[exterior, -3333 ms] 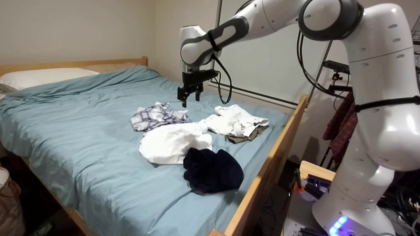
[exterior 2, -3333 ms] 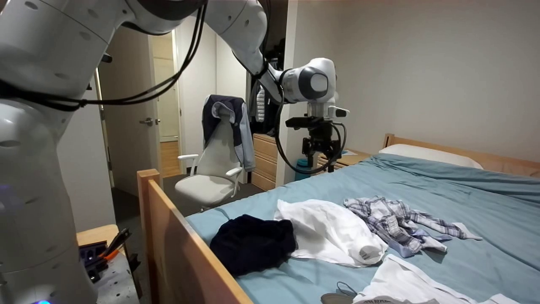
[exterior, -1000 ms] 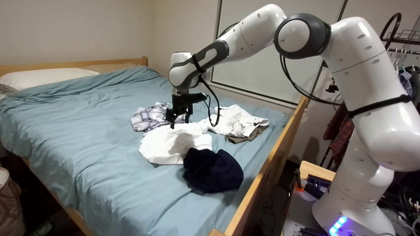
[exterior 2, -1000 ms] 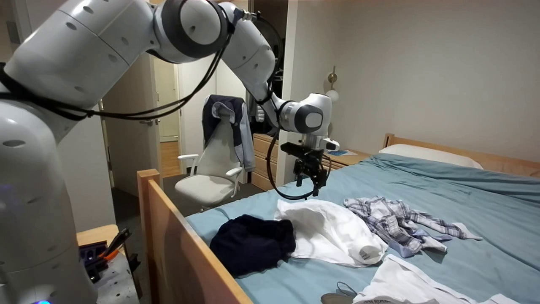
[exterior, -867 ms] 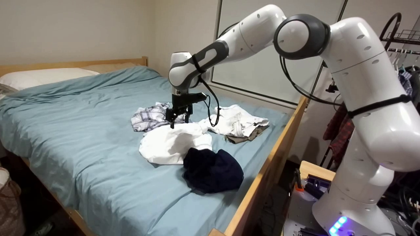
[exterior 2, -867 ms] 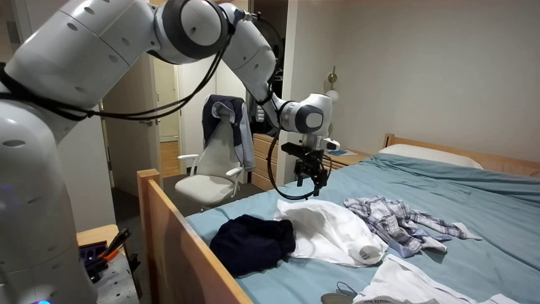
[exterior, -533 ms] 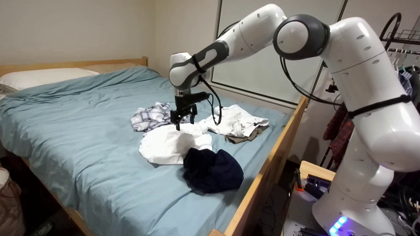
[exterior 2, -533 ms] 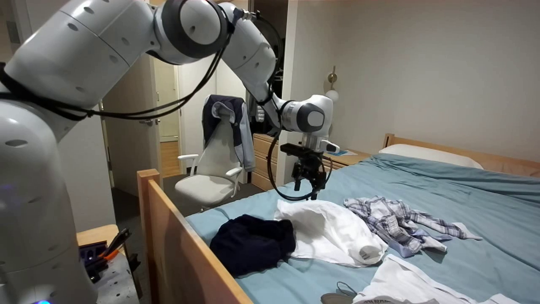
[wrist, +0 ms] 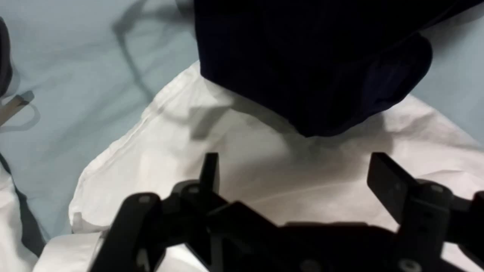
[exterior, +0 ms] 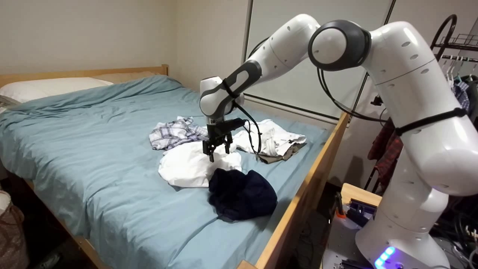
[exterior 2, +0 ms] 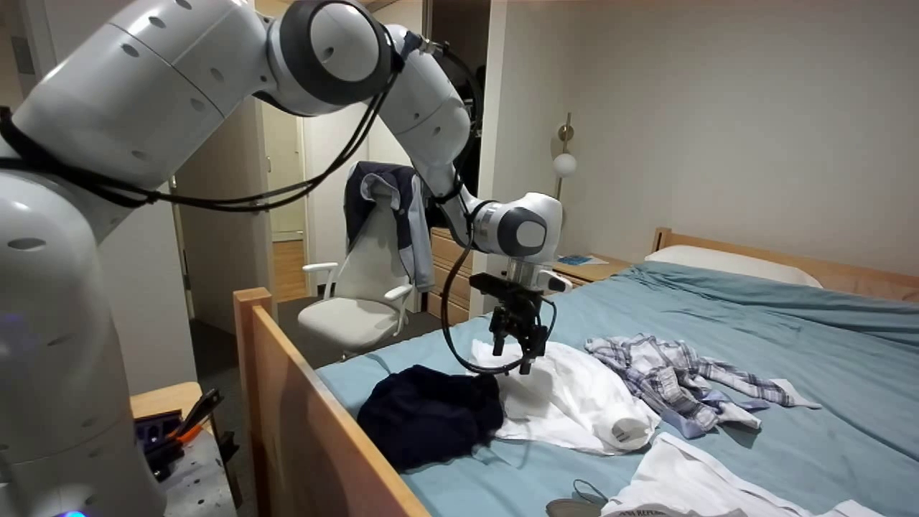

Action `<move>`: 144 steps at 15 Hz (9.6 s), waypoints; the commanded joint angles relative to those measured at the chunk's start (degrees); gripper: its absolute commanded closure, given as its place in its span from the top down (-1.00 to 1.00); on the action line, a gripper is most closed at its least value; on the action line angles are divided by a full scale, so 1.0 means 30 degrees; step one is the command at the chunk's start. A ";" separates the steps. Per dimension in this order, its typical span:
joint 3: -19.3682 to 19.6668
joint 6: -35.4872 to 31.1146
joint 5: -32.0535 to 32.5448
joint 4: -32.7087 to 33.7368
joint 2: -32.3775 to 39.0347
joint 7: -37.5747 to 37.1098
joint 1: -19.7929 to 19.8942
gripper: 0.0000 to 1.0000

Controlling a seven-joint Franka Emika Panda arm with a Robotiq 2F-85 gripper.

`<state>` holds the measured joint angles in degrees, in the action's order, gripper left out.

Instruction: Fold the white clothing in half

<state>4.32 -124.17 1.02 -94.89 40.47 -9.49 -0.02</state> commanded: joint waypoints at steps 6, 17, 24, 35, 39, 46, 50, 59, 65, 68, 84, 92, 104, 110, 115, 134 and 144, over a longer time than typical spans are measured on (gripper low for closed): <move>0.0642 -0.1020 -0.1378 0.1942 0.0826 0.3212 0.4636 1.00; 0.0237 -0.0885 -0.1107 0.5103 0.2389 0.6056 0.5918 1.00; -0.0823 -0.1670 -0.2497 0.5977 0.4480 0.5916 0.6022 1.00; -0.1327 -0.3197 -0.2602 0.6401 0.5244 0.6392 0.6073 0.05; -0.1429 -0.3394 -0.2535 0.5735 0.4539 0.6636 0.6195 -0.45; -0.0932 -0.2249 -0.2880 0.6130 0.3262 0.6670 0.7718 -0.96; -0.0272 -0.1007 -0.3666 0.7158 0.1897 0.6018 0.8951 -0.86; 0.2892 0.1882 -0.3652 1.1454 -0.0538 0.1710 1.0773 -0.85; 0.3853 0.4702 -0.3531 1.6811 0.1973 0.1220 1.3109 -0.85; 0.4126 0.5730 -0.3441 1.9273 0.3583 0.1440 1.4303 -0.86; 0.2252 0.7178 -0.0394 2.2705 0.7643 0.5503 1.6405 -0.85; 0.0939 0.7773 0.0273 2.4456 0.8257 1.0330 1.4099 -0.85; -0.0640 0.8758 -0.0065 2.4888 0.7607 1.7132 0.9231 -0.86; -0.0634 0.9316 0.0229 2.4830 0.8268 2.1814 0.7937 -0.85; -0.0503 1.0978 0.0454 2.4987 0.9561 2.5435 0.7187 -0.85; -0.0495 1.0319 0.0284 2.5333 1.2096 3.0022 0.7551 0.41; -0.0468 0.9229 0.0157 2.5018 1.2078 2.6859 0.7615 1.00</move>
<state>3.33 -97.31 1.10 -21.44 75.91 71.19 22.74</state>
